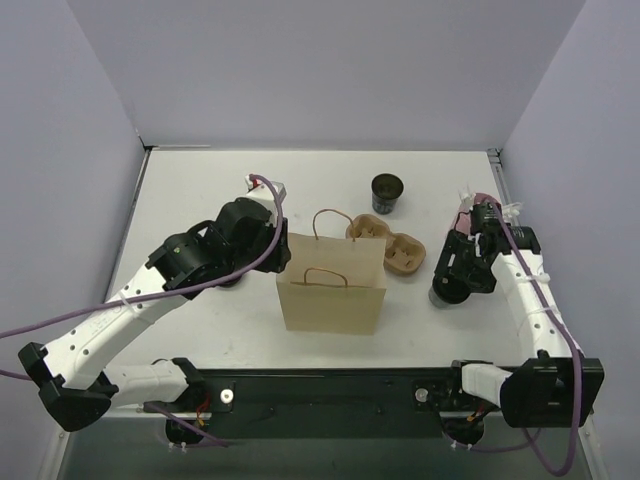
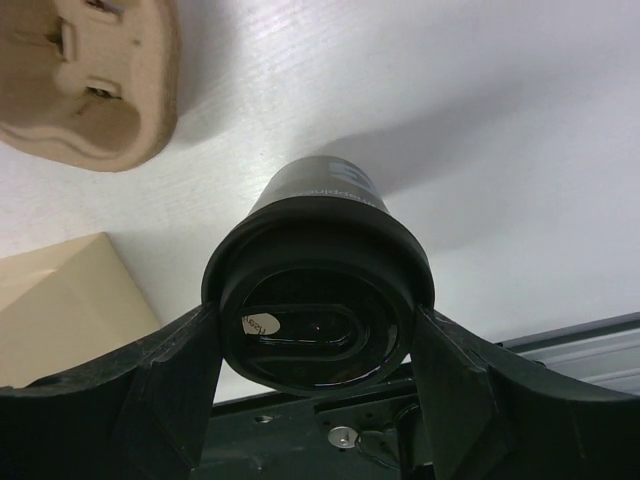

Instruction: Pack the takeout coffee

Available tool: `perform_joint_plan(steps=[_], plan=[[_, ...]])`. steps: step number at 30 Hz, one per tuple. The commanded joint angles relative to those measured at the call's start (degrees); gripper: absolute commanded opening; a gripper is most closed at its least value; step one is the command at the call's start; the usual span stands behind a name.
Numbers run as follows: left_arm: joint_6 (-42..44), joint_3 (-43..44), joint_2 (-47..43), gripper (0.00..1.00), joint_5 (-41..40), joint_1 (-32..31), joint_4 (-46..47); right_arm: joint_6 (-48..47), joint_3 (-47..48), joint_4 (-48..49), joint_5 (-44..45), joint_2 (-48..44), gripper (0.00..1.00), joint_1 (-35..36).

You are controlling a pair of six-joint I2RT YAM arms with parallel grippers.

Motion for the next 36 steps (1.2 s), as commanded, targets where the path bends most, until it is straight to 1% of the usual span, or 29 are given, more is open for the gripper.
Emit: perform_joint_plan(steps=[1, 2, 3, 4, 5, 6, 7, 8, 9, 10, 13, 15, 17, 21, 24, 25, 29, 31, 36], plan=[[0.8, 1.8, 1.1, 0.4, -1.0, 0.3, -0.2, 1.1, 7.4, -7.0, 0.1, -4.4, 0.52, 2.7], [1.1, 1.8, 1.1, 0.33, -1.0, 0.4, -0.1, 1.0, 8.8, -7.6, -0.4, -4.8, 0.52, 3.0], [1.6, 1.9, 1.0, 0.26, -1.0, 0.3, 0.1, 1.0, 12.2, -8.1, -0.9, -5.3, 0.52, 3.6], [2.6, 1.9, 0.8, 0.22, -1.0, 0.4, 1.0, 1.1, 14.1, -9.2, -1.2, -6.6, 0.52, 5.5], [2.7, 1.9, 0.1, 0.14, -1.0, 0.3, 1.8, 1.2, 15.9, -9.7, -1.5, -7.4, 0.51, 6.7], [2.7, 1.4, -0.2, 0.1, -0.1, 0.4, 2.6, 1.3, 20.2, -10.1, -1.6, -8.1, 0.5, 8.4], [2.9, 1.2, -0.6, 0.06, 0.4, 0.6, 4.2, 1.3, 22.3, -10.0, -2.1, -9.3, 0.5, 11.0], [3.0, 0.9, -1.1, 0.0, 1.3, 0.8, 5.0, 1.1, 24.5, -10.0, -4.0, -9.6, 0.49, 12.2], [3.0, 0.8, -1.3, 0.0, 2.0, 0.8, 6.0, 1.1, 26.6, -9.9, -5.3, -10.0, 0.49, 13.0], [3.0, 0.8, -1.4, 0.0, 2.3, 0.9, 6.4, 1.0, 30.5, -9.8, -6.3, -10.5, 0.48, 14.5], [3.9, -0.6, -2.2, 0.0, 4.3, 0.9, 9.1, 0.5, 36.0, -7.3, -9.9, -12.3, 0.48, 16.3], [3.8, -1.7, -3.5, 0.0, 4.7, 0.9, 11.3, 0.1, 38.4, -5.6, -13.9, -12.6, 0.48, 17.2], [3.2, -2.6, -4.2, 0.0, 4.4, 0.9, 12.2, -0.1, 41.1, -4.7, -16.0, -13.0, 0.47, 18.5], [2.2, -3.0, -4.1, 0.0, 4.8, 1.0, 12.7, -1.7, 40.2, -0.9, -20.1, -15.7, 0.47, 21.6], [1.4, -3.2, -4.3, 0.0, 4.7, 1.1, 12.4, -2.9, 38.7, -0.4, -22.3, -17.1, 0.47, 23.4], [1.1, -3.2, -4.2, 0.0, 4.4, 1.1, 12.2, -3.1, 38.5, -0.2, -24.2, -17.5, 0.47, 23.7], [-0.2, -1.8, -2.7, 0.0, 3.1, 1.2, 8.2, -2.8, 37.1, 0.3, -27.2, -19.1, 0.47, 25.2], [-0.3, -1.8, -2.4, 0.0, 3.3, 1.2, 7.9, -2.5, 36.3, 0.3, -28.2, -20.0, 0.47, 25.4], [0.2, -4.0, -4.2, 0.0, 4.3, 1.2, 11.0, -2.6, 34.4, -0.6, -32.3, -19.9, 0.46, 26.1]])
